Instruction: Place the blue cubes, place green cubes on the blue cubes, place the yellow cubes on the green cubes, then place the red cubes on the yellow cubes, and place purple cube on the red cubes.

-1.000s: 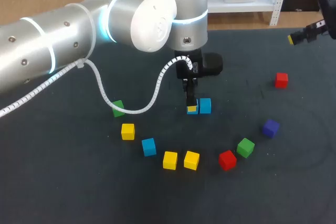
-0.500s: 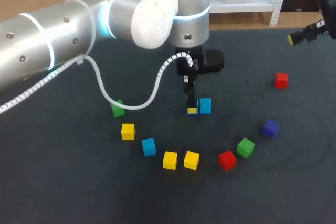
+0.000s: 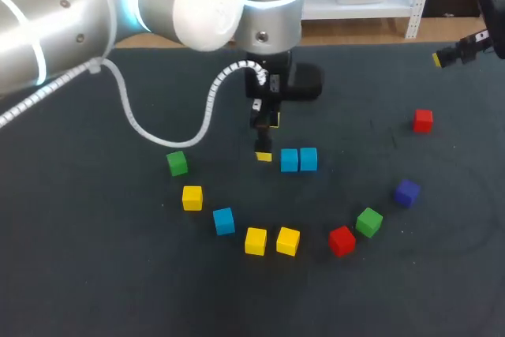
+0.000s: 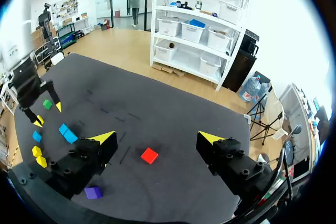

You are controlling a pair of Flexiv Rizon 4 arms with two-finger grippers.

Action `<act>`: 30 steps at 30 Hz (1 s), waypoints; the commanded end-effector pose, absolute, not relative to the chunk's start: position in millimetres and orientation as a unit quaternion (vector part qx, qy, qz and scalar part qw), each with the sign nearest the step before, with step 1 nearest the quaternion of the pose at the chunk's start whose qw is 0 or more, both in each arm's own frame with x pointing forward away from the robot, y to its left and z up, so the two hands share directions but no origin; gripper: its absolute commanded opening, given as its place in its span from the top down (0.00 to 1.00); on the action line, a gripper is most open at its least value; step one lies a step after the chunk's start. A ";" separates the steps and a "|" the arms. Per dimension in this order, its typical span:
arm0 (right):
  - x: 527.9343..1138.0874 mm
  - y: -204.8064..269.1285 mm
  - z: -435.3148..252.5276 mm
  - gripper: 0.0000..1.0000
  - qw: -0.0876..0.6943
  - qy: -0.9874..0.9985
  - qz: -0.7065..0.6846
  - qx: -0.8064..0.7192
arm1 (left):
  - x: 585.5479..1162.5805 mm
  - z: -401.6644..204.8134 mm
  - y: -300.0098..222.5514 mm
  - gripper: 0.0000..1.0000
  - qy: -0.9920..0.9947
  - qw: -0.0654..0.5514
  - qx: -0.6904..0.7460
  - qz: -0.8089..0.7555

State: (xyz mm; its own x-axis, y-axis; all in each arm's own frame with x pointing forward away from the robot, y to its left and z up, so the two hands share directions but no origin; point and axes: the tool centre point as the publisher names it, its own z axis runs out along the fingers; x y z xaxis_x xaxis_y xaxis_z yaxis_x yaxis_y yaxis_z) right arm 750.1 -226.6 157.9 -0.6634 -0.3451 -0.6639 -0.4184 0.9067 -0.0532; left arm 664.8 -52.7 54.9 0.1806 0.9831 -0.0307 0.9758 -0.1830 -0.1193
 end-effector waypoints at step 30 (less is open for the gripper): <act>748.8 -225.4 156.0 0.00 0.357 0.909 0.049 -0.207 | 562.0 41.4 20.5 0.00 -0.754 0.040 -0.656 0.009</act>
State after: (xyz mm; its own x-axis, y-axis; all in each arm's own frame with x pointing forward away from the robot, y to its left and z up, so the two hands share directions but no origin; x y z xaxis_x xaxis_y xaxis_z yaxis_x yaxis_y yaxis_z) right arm 750.1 -226.7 157.9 -0.6634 -0.3450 -0.6640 -0.4183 0.9067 -0.0532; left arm 569.4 14.4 49.3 -0.1193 0.9909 0.0621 0.9854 0.1258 -0.1150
